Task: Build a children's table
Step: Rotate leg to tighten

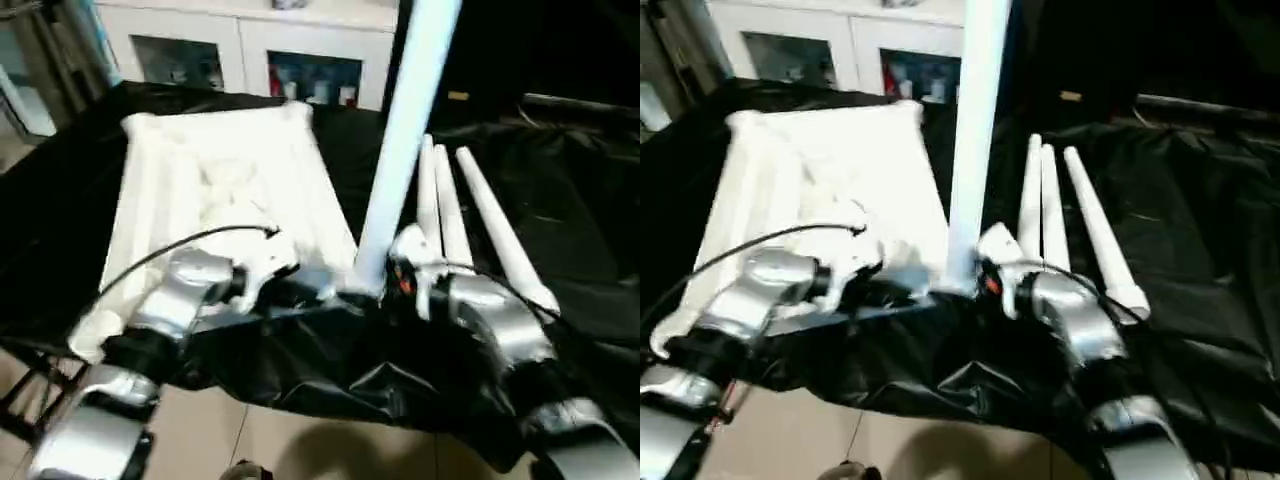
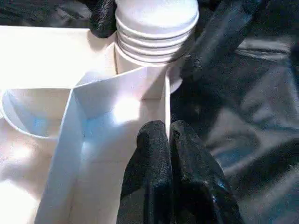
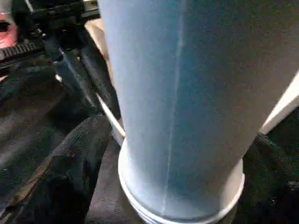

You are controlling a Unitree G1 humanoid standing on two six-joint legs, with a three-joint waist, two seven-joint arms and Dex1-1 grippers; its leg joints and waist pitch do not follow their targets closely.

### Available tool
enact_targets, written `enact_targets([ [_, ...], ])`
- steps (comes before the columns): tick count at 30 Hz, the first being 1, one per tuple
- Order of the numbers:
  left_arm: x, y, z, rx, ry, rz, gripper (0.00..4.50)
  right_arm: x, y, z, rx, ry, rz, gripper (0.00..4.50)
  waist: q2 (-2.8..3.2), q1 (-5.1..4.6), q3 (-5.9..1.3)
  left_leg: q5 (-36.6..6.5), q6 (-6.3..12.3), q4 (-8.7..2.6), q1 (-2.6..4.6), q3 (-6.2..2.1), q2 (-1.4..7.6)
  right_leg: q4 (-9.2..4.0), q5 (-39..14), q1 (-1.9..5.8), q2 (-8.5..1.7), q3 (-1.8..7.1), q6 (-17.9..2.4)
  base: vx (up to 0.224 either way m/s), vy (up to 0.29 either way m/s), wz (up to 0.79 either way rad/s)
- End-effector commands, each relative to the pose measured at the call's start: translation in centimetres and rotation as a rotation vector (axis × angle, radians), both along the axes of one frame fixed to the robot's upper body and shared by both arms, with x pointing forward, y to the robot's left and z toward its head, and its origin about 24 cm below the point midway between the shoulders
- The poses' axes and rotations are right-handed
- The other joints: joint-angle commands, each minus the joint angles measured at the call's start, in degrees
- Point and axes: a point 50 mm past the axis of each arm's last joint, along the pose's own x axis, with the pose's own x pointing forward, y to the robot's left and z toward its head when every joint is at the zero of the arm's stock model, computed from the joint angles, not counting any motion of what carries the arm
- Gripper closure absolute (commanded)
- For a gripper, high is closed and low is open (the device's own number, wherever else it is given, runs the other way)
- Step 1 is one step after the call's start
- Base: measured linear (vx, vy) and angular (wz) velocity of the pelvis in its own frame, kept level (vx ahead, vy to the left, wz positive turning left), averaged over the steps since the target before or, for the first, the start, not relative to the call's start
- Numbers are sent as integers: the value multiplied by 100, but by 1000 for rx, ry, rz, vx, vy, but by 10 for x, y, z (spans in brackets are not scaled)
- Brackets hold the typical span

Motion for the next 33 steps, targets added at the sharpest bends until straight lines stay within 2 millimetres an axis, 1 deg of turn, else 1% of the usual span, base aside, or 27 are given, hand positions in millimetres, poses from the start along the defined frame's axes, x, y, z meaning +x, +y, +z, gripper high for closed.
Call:
enact_targets([
  [1, 2, -9, 17, -43, -65, -73, 450, -4, 3, 2, -2, 19, 65, 85, 12, -19, -389, -1328, 153, -372, 186, -124, 290, -389, -713, 212, -469, 239, -1392, 0, 0, 0],
  [3, 0, -6, 17, -44, -55, -80, 450, -6, 2, 3, 8, 31, 80, 85, 14, -12, -391, -1267, 159, -368, 180, -126, 290, -380, -641, 217, -467, 241, -1385, 0, 0, 0],
  [4, 0, -6, 17, -44, -51, -83, 450, -6, 2, 4, 14, 35, 85, 96, 12, -7, -402, -1204, 177, -362, 175, -125, 292, -362, -551, 223, -475, 241, -1397, 0, 0, 0],
  [5, -1, -5, 17, -43, -46, -90, 450, -8, 3, 4, 26, 49, 98, 111, -9, -8, -405, -1136, 211, -353, 167, -117, 287, -358, -454, 223, -470, 240, -1411, 0, 0, 0],
  [6, -1, -4, 17, -43, -43, -91, 450, -9, 4, 4, 26, 49, 100, 111, -4, -5, -406, -1106, 225, -350, 164, -121, 284, -347, -426, 227, -469, 237, -1419, 0, 0, 0],
  [7, -2, -4, 17, -45, -43, -90, 450, -9, 5, 3, 25, 50, 100, 127, 6, -1, -416, -1051, 246, -343, 162, -120, 287, -341, -368, 226, -477, 236, -1424, 0, 0, 0],
  [9, -2, -4, 17, -48, -43, -86, 450, -10, 6, 1, 24, 54, 100, 131, 3, -5, -422, -981, 268, -331, 156, -117, 282, -331, -260, 219, -471, 234, -1447, 0, 0, 0],
  [11, -2, -5, 16, -52, -44, -82, 450, -11, 8, -1, 24, 58, 100, 148, 5, -4, -426, -921, 300, -319, 142, -116, 280, -317, -165, 217, -468, 229, -1460, 0, 0, 0],
  [12, -1, -8, 17, -64, -51, -67, 450, -11, 11, -2, 27, 68, 95, 164, 5, -4, -425, -936, 304, -318, 143, -115, 280, -319, -177, 212, -469, 230, -1461, 0, 0, 0],
  [13, -1, -8, 17, -64, -51, -67, 450, -11, 11, -2, 27, 68, 95, 166, -21, 0, -422, -945, 308, -318, 141, -116, 280, -319, -232, 217, -475, 229, -1461, 0, 0, 0],
  [15, 3, -13, 17, -79, -71, -26, 450, -8, 15, -7, 19, 74, 32, 171, -12, -15, -411, -1016, 254, -327, 143, -117, 281, -337, -425, 200, -479, 236, -1419, 0, 0, 0],
  [16, 4, -15, 18, -83, -81, -4, 450, -6, 17, -9, 12, 75, -4, 173, -15, -22, -410, -1027, 231, -330, 143, -123, 279, -341, -464, 204, -484, 238, -1410, 0, 0, 0],
  [17, 8, -18, 18, -86, -93, 41, 450, 0, 20, -13, -13, 69, -85, 175, -17, -40, -403, -1105, 189, -336, 151, -126, 276, -359, -604, 199, -488, 241, -1390, 0, 0, 0],
  [18, 8, -18, 18, -86, -93, 41, 450, 0, 20, -13, -13, 69, -85, 175, -9, -61, -391, -1162, 152, -343, 154, -126, 276, -369, -713, 179, -483, 242, -1384, 0, 0, 0],
  [19, 15, -25, 17, -89, -114, 116, 450, 11, 25, -20, -57, 52, -252, 175, -22, -79, -393, -1226, 85, -348, 155, -135, 269, -386, -875, 196, -495, 249, -1337, 0, 0, 0],
  [20, 18, -29, 17, -88, -120, 153, 450, 16, 28, -22, -60, 55, -322, 176, -1, -147, -366, -1300, -33, -364, 150, -138, 249, -401, -1080, 162, -495, 254, -1341, 0, 0, 0],
  [21, 20, -32, 17, -84, -131, 180, 450, 18, 31, -24, -50, 78, -368, 176, -6, -169, -364, -1383, -96, -371, 150, -151, 236, -416, -1257, 179, -498, 248, -1300, 0, 0, 0],
  [22, 23, -36, 17, -79, -144, 213, 450, 21, 34, -24, -40, 95, -404, 176, -15, -196, -365, -1512, -138, -371, 179, -158, 237, -451, -1495, 173, -499, 251, -1227, 0, 0, 0],
  [23, 26, -40, 17, -80, -153, 255, 450, 24, 39, -25, -34, 105, -453, 177, -17, -210, -368, -1496, -99, -357, 175, -150, 240, -460, -1447, 173, -496, 271, -1196, 0, 0, 0],
  [24, 30, -49, 18, -88, -171, 318, 450, 26, 50, -25, -24, 126, -503, 177, -13, -217, -372, -1460, -95, -355, 169, -147, 240, -450, -1381, 176, -491, 275, -1197, 0, 0, 0],
  [25, 30, -49, 18, -89, -172, 324, 450, 26, 51, -25, -23, 127, -505, 177, -11, -226, -364, -1452, -116, -365, 185, -150, 235, -455, -1395, 161, -479, 269, -1196, 0, 0, 0],
  [27, 32, -56, 19, -94, -179, 353, 450, 27, 61, -24, -24, 123, -520, 177, -15, -204, -382, -1355, -63, -353, 166, -145, 239, -445, -1209, 182, -484, 270, -1196, 0, 0, 0],
  [29, 31, -63, 20, -107, -180, 345, 450, 25, 70, -21, -10, 112, -472, 177, -13, -188, -404, -1177, 45, -342, 150, -139, 232, -403, -819, 204, -469, 263, -1230, 0, 0, 0],
  [30, 30, -66, 20, -112, -179, 335, 450, 24, 74, -20, -4, 108, -442, 142, -13, -189, -406, -1148, 71, -340, 145, -138, 232, -395, -736, 209, -469, 261, -1248, 0, 0, 0],
  [31, 30, -68, 21, -114, -180, 326, 450, 25, 75, -20, 7, 111, -428, 121, -6, -183, -405, -1127, 109, -338, 144, -135, 235, -394, -646, 209, -473, 259, -1274, 0, 0, 0],
  [32, 29, -69, 21, -118, -180, 309, 450, 26, 75, -18, 28, 119, -424, 107, -5, -186, -404, -1172, 129, -337, 154, -134, 236, -397, -656, 205, -470, 255, -1300, 0, 0, 0],
  [33, 28, -69, 21, -120, -179, 296, 450, 26, 74, -17, 39, 122, -421, 107, -3, -188, -400, -1198, 129, -338, 151, -133, 235, -400, -685, 206, -470, 255, -1308, 0, 0, 0],
])
